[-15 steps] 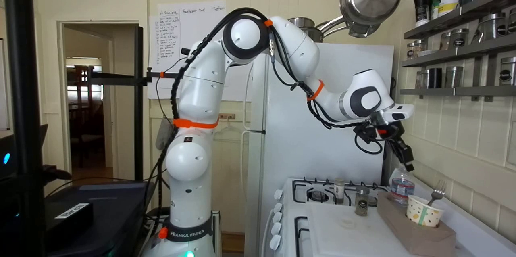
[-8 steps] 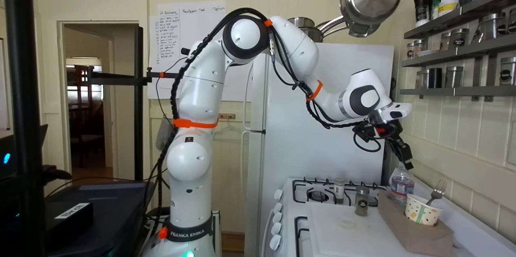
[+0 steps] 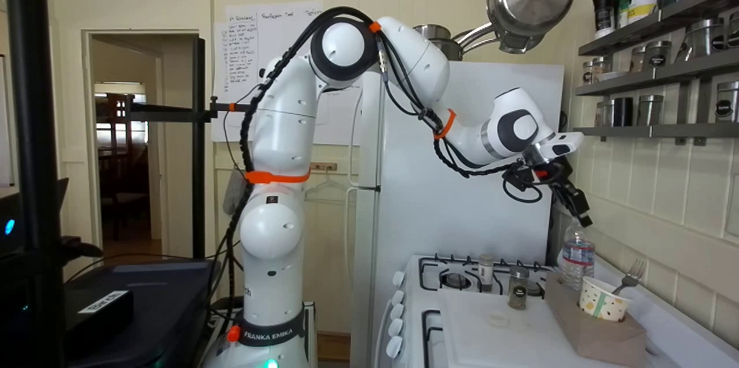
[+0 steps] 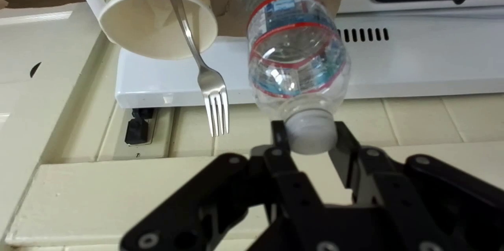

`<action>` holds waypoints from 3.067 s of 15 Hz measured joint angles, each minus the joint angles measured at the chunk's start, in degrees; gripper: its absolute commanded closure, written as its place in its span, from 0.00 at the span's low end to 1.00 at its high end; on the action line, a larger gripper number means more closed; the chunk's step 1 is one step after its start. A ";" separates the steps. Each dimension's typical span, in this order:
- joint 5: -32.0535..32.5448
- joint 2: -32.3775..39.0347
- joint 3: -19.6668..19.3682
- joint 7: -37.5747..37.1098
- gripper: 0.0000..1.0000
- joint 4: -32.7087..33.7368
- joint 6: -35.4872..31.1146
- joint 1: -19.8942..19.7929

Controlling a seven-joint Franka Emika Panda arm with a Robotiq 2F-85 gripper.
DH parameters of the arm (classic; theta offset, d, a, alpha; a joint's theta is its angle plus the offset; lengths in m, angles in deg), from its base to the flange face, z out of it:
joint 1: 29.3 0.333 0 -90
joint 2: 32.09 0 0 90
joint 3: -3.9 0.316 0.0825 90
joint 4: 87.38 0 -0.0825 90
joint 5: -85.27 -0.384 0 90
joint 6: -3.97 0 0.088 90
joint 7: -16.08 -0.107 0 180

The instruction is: Put the empty bottle of water on the plate next to it

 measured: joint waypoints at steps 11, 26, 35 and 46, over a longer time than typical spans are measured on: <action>3.52 -5.81 1.46 -1.94 0.92 -1.07 -0.85 0.60; -8.21 3.42 8.14 8.15 0.92 1.32 -13.68 4.72; -1.37 10.42 6.08 4.11 0.92 3.72 -19.73 5.86; 0.25 17.80 2.89 3.46 0.92 10.35 -20.05 10.83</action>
